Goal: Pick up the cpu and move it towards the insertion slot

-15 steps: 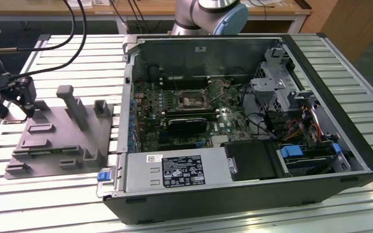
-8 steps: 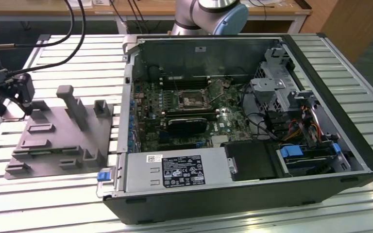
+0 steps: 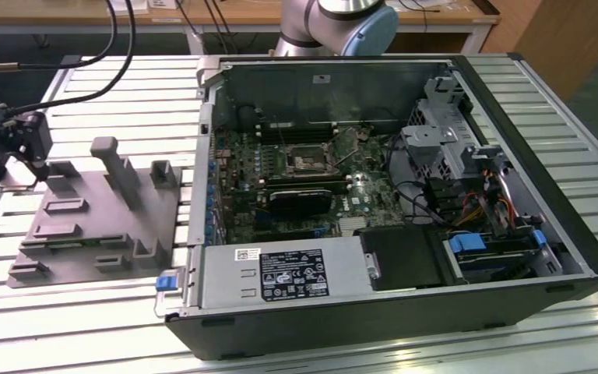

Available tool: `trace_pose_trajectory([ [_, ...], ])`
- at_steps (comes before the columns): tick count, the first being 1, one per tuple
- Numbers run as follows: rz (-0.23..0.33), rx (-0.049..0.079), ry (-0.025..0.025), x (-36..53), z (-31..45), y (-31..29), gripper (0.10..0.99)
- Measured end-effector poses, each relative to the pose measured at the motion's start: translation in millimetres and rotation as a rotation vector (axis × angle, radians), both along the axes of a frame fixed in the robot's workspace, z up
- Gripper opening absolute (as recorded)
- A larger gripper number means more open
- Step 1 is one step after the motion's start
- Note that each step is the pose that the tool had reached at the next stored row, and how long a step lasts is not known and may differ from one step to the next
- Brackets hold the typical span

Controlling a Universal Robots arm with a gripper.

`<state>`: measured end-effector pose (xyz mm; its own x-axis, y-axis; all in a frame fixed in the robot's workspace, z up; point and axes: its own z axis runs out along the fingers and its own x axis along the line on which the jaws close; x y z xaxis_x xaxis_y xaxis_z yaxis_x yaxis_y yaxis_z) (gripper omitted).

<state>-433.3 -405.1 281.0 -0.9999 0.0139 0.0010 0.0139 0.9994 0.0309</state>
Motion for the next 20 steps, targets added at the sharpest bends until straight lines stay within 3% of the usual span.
trace_pose_trajectory([
  [20, 0.000, 0.000, 0.0000, 0.0, 22.5, 0.9, 0.545],
])
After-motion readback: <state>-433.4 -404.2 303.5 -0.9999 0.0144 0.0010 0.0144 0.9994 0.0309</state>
